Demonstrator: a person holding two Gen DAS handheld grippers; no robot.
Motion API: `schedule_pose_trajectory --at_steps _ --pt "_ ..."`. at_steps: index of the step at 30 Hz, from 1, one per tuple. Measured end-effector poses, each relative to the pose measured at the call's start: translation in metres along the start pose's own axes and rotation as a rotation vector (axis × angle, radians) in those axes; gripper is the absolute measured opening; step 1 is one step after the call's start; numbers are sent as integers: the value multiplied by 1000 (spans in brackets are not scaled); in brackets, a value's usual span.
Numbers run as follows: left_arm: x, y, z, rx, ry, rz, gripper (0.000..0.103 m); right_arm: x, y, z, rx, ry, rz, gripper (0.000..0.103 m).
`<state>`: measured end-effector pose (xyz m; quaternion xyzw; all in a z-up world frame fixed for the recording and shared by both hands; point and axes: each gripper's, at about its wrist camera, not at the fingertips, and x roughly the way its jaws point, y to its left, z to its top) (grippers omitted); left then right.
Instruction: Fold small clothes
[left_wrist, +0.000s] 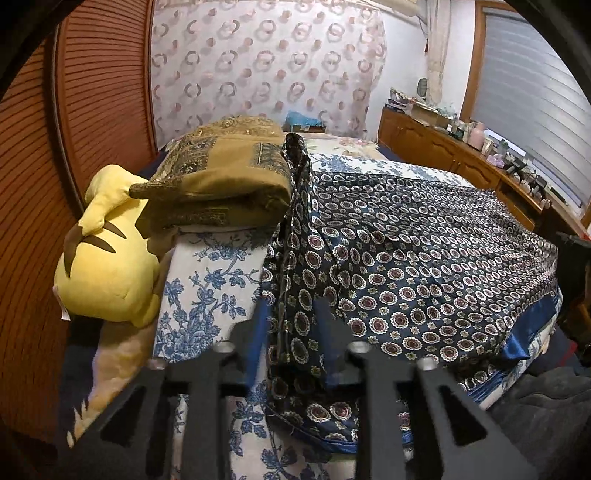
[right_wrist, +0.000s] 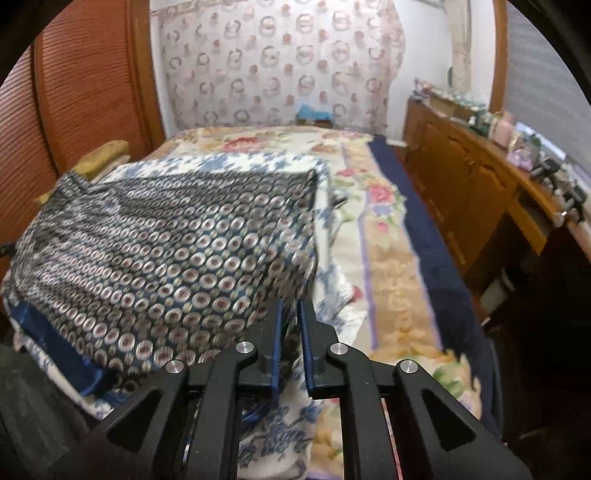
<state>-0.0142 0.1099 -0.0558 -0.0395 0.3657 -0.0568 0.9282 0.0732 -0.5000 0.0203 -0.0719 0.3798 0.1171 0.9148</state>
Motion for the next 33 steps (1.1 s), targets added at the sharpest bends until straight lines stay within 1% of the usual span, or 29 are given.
schedule_pose_trajectory --at_steps 2,3,4,7,13,20,26,30,33 --pt "1 4 -2 -11 6 -3 36 -2 6 4 -14 -19 -19 20" --pt "3 6 -3 -17 12 -1 36 -1 11 10 -28 -30 -30 31" --pt "6 7 -4 -23 20 6 36 -2 15 10 -35 -40 -23 38" --pt "13 14 -10 -47 41 33 36 4 32 9 -55 -45 15 43" --pt "21 15 -22 -59 68 35 36 30 66 6 -77 -27 98 43" --pt "25 9 -27 -47 77 37 36 65 106 -4 -121 39 177 43" --pt "24 7 -28 -45 76 40 36 76 115 -11 -145 71 180 44" --pt "24 7 -27 -42 76 44 36 75 115 -13 -157 70 170 44" --pt "25 7 -27 -44 76 43 36 75 119 -16 -184 73 159 49"
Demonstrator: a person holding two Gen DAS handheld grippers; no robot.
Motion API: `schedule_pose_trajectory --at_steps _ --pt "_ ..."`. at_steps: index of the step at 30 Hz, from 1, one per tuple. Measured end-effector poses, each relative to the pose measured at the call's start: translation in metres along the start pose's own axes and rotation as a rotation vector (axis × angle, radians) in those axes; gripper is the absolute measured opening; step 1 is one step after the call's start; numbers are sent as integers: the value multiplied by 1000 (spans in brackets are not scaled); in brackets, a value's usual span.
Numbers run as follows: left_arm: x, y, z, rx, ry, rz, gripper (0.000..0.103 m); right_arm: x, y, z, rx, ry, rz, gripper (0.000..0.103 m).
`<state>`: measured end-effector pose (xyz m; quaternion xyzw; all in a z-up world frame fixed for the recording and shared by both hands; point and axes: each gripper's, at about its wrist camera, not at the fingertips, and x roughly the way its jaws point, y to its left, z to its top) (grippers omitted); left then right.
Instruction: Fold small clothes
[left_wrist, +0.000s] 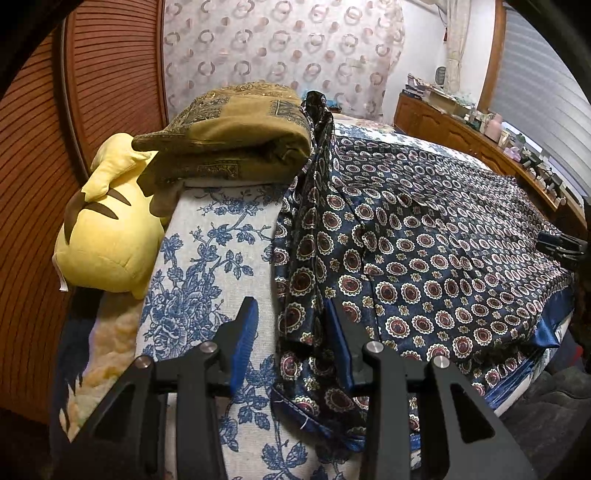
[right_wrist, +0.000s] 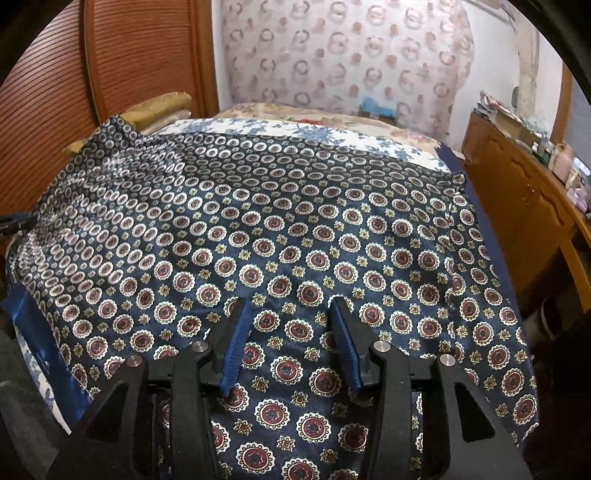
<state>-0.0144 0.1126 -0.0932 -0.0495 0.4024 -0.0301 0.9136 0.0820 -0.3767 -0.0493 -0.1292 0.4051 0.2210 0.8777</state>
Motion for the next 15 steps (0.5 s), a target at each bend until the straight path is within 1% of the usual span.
schedule_pose_trajectory --at_steps 3,10,15 --pt "0 0 0 -6 -4 -2 36 1 4 1 -19 1 -14 51" --pt "1 0 0 -5 -11 4 36 4 1 3 -10 10 12 56" --pt "2 -2 1 -10 -8 -36 36 4 1 2 -9 10 13 57"
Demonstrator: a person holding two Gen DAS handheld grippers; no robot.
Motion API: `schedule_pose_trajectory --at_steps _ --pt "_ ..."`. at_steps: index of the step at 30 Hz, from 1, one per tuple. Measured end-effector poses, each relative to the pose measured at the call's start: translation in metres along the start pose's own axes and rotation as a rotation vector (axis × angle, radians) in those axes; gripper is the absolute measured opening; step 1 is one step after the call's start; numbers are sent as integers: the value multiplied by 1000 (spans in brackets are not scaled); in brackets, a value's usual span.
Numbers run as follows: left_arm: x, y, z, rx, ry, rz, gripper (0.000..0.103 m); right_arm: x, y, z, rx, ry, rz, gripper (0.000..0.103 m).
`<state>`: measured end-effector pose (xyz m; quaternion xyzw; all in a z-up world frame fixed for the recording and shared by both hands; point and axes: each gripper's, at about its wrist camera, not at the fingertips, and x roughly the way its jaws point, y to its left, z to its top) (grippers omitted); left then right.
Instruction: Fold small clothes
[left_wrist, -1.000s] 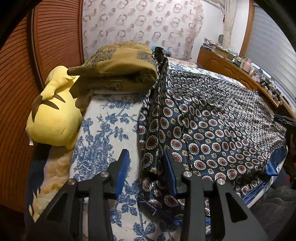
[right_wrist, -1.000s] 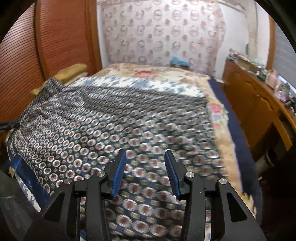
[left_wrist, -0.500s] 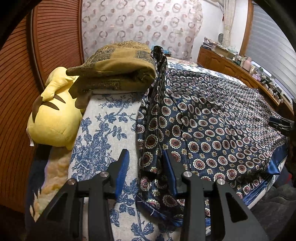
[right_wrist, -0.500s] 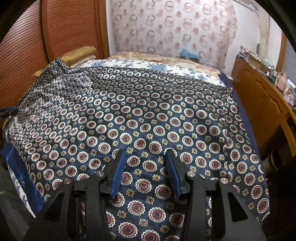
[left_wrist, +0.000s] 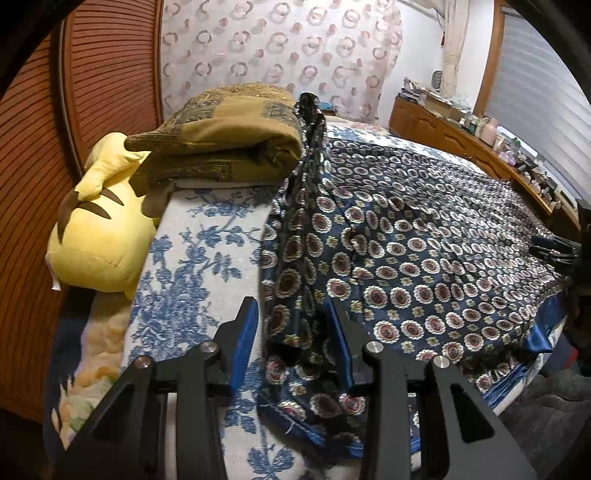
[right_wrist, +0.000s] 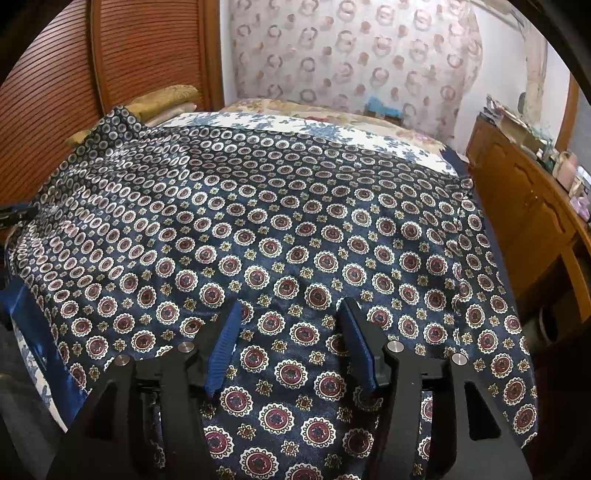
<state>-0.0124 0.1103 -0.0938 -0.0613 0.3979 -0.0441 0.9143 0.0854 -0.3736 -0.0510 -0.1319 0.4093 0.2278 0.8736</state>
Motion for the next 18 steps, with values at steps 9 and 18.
schedule_pose_trajectory --at_steps 9,18 --pt "5 -3 3 -16 2 -86 5 1 0 1 1 0 1 57" --pt "-29 -31 35 26 -153 -170 1 1 2 1 2 -1 2 57"
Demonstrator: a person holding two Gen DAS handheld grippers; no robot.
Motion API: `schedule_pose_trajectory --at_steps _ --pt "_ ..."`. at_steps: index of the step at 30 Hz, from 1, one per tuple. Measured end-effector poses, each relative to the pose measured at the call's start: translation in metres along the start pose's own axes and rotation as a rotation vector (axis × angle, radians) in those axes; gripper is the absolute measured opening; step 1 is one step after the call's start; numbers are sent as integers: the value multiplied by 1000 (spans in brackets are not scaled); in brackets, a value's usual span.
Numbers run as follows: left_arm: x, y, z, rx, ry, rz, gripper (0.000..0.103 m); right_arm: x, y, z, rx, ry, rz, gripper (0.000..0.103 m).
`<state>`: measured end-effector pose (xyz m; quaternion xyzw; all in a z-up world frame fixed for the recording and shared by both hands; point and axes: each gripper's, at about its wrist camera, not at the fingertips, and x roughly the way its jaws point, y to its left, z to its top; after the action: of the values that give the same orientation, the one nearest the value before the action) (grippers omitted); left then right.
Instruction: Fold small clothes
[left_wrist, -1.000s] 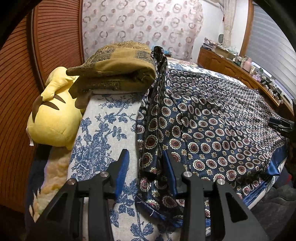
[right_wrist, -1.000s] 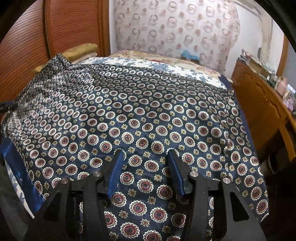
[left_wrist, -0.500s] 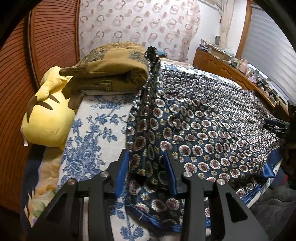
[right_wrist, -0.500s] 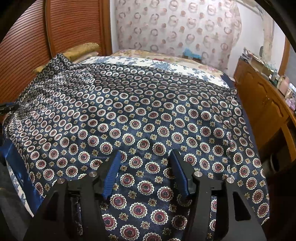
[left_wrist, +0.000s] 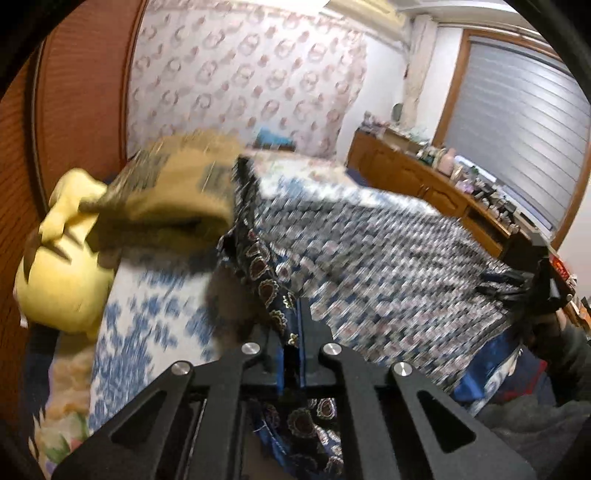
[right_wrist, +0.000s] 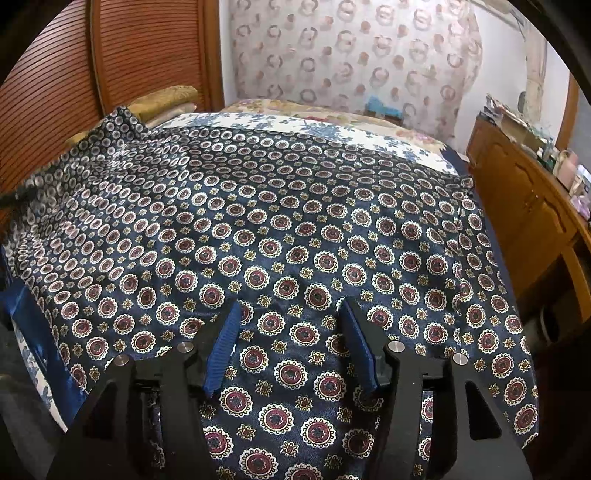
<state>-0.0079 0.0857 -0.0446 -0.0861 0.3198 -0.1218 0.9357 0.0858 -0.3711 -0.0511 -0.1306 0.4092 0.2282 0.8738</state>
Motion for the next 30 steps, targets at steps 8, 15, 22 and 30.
schedule_pose_trajectory --at_steps 8,15,22,30 --pt "-8 -32 33 75 -82 -40 1 0 0 0 1 1 1 58" --pt "0 -64 57 131 -124 -87 1 0 0 0 1 1 2 58" --pt "11 -86 74 152 -143 -144 1 -1 -1 1 9 -1 -4 58" --pt "25 -139 107 225 -151 -264 1 -44 -16 12 43 -94 -29 57"
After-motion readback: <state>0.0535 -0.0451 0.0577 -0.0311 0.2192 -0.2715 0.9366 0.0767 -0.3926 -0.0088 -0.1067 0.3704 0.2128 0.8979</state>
